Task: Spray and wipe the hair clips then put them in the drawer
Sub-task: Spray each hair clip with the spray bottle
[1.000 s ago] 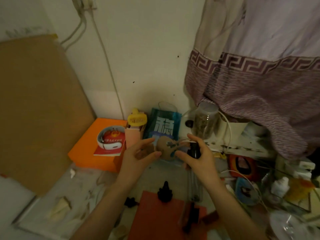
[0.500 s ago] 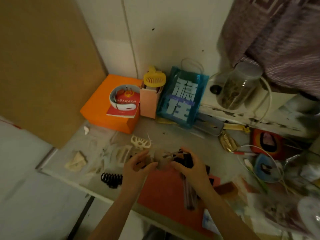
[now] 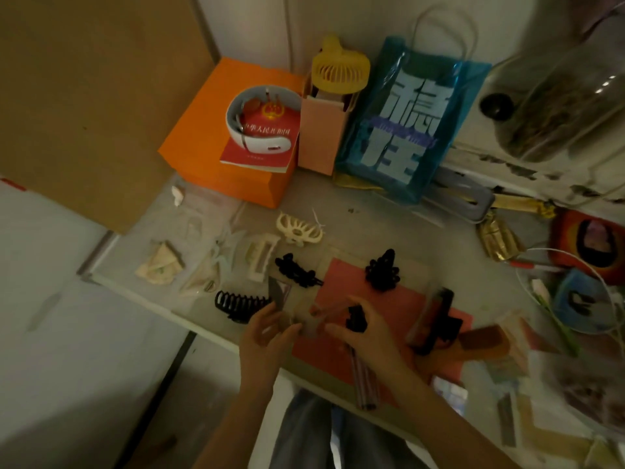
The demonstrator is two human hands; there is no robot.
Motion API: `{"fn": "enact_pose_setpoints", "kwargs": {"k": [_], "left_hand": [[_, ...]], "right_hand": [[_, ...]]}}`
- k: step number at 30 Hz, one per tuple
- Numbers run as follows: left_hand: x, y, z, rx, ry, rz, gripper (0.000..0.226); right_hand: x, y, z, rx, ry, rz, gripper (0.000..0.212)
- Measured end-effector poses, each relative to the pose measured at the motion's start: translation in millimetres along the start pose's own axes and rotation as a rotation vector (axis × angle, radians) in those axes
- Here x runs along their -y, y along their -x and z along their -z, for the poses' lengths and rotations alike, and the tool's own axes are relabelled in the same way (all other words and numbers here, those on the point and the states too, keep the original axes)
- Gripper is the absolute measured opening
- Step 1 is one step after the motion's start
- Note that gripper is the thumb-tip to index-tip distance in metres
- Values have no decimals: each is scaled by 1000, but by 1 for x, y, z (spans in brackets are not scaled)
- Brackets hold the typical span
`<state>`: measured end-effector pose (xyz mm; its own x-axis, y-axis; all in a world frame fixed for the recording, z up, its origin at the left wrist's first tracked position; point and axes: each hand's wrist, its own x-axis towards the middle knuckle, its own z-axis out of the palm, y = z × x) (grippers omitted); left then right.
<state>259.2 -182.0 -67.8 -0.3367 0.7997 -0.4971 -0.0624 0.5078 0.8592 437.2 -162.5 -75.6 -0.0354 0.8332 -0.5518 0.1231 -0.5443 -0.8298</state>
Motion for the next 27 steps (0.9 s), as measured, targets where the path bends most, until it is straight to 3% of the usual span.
{"fn": "enact_pose_setpoints", "kwargs": {"k": [12,18,27], "left_hand": [[38,-26,15,-76,3,85,47],[46,-31,18,-95,-24,92,35],[53,-33,16,-101,-54,80,31]], "right_hand": [[-23,-25,-28,28,77,-124,51],[-23,-36,-34,30,111,-128,46],[-22,-42,-36,39,108,-137,63]]}}
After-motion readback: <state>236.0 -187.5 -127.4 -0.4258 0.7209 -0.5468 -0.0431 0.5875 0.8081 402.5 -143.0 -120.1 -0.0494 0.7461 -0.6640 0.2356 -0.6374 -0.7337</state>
